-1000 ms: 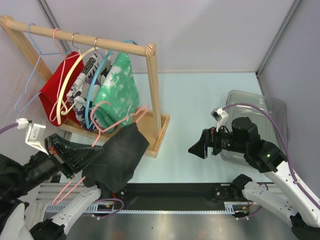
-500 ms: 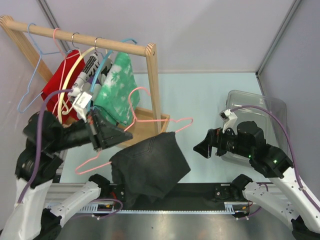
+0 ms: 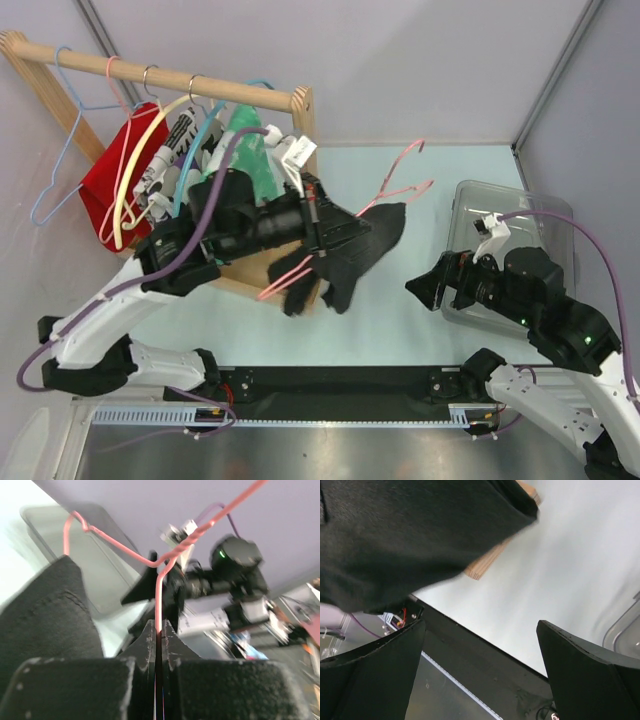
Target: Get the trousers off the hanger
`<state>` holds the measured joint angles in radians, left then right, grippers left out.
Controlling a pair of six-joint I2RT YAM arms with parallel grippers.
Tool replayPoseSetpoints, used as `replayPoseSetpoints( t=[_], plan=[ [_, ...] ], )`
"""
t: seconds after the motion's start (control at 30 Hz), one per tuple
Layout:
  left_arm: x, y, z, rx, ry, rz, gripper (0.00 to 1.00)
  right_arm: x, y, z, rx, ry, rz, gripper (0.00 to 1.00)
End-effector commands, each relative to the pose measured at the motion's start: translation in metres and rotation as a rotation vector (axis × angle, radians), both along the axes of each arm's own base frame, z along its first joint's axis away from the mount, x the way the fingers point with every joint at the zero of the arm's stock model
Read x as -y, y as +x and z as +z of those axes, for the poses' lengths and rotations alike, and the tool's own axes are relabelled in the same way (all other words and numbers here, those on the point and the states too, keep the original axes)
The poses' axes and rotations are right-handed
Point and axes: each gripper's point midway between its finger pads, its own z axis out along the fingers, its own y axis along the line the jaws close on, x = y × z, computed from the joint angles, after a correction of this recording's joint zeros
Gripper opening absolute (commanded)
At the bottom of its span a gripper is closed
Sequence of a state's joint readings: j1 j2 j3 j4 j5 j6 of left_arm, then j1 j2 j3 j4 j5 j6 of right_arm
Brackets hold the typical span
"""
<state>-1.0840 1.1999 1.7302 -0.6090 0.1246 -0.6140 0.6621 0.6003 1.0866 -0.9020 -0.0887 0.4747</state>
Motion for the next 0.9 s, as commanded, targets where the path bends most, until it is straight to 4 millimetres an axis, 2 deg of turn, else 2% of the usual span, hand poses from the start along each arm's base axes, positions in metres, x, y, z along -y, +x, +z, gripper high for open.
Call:
replayPoseSetpoints(
  t=[0.0,0.07,0.1,0.13,0.17,0.23,0.27,0.3,0.37,0.43,0.47,0.53,0.57,0.7,0.73,0.87],
  plan=[
    [0.005,0.037,0.077,0.139,-0.189,0.288,0.0,0.011,0.001,0.022,0.062,-0.003,-0.04,1.0],
    [0.015,0.041,0.077,0.13,-0.198,0.332,0.0,0.017,0.001,0.034,0.104,-0.003,-0.05,1.0],
    [0.024,0.053,0.068,0.118,-0.173,0.402,0.0,0.019,0.001,0.038,0.122,-0.003,-0.051,1.0],
    [0.028,0.057,0.067,0.119,-0.167,0.431,0.0,0.02,0.0,0.044,0.145,-0.002,-0.049,1.0],
    [0.029,0.061,0.073,0.117,-0.182,0.462,0.0,0.021,-0.001,0.049,0.175,-0.006,-0.038,1.0],
    [0.046,0.072,0.062,0.114,-0.146,0.527,0.0,0.023,-0.002,0.056,0.21,-0.012,-0.028,1.0],
    [0.047,0.074,0.07,0.112,-0.167,0.535,0.0,0.024,-0.001,0.06,0.241,-0.025,-0.016,1.0],
    [0.059,0.079,0.062,0.113,-0.145,0.555,0.0,0.023,-0.002,0.063,0.263,-0.028,-0.003,1.0],
    [0.062,0.081,0.072,0.117,-0.172,0.581,0.0,0.02,-0.004,0.07,0.314,-0.021,0.032,1.0],
    [0.076,0.085,0.066,0.114,-0.16,0.593,0.0,0.016,-0.008,0.075,0.367,-0.019,0.081,1.0],
    [0.077,0.085,0.074,0.113,-0.18,0.598,0.0,0.014,-0.007,0.078,0.389,-0.015,0.092,1.0],
    [0.083,0.086,0.071,0.117,-0.17,0.621,0.0,0.011,-0.004,0.077,0.417,-0.034,0.109,1.0],
    [0.082,0.085,0.078,0.116,-0.187,0.622,0.0,0.01,0.0,0.077,0.424,-0.041,0.106,1.0],
    [0.088,0.084,0.08,0.121,-0.193,0.62,0.0,0.008,0.021,0.067,0.423,-0.09,0.057,1.0],
    [0.087,0.084,0.082,0.122,-0.196,0.625,0.0,0.008,0.028,0.068,0.427,-0.099,0.033,1.0],
    [0.087,0.085,0.085,0.128,-0.203,0.632,0.0,0.003,0.039,0.072,0.455,-0.087,0.015,0.98]
  ],
)
